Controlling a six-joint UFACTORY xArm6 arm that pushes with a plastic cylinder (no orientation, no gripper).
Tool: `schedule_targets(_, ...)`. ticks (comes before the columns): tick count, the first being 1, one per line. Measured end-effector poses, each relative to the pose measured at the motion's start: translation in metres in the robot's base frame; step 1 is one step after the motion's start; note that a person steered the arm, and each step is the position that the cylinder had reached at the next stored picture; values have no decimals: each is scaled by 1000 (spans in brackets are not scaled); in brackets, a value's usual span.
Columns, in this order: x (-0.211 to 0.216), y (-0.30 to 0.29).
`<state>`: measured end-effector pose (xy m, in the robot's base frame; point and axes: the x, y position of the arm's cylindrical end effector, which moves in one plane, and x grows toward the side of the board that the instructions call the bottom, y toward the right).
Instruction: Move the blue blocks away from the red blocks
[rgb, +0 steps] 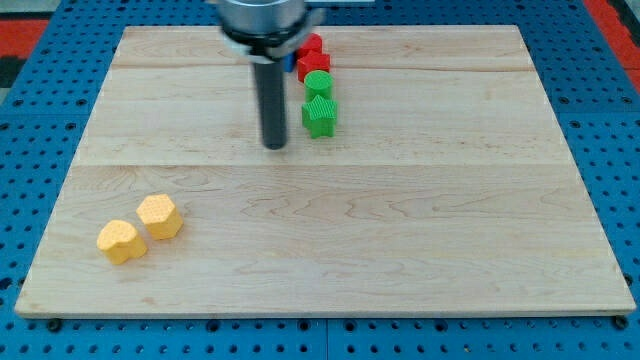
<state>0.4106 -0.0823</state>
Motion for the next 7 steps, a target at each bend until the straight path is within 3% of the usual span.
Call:
schedule_targets(1, -11, -42)
schedule_targets(2, -69, -41)
schedule_targets(3, -91, -51)
schedule_targets(5, -106, 30)
schedule_targets(7, -156, 21)
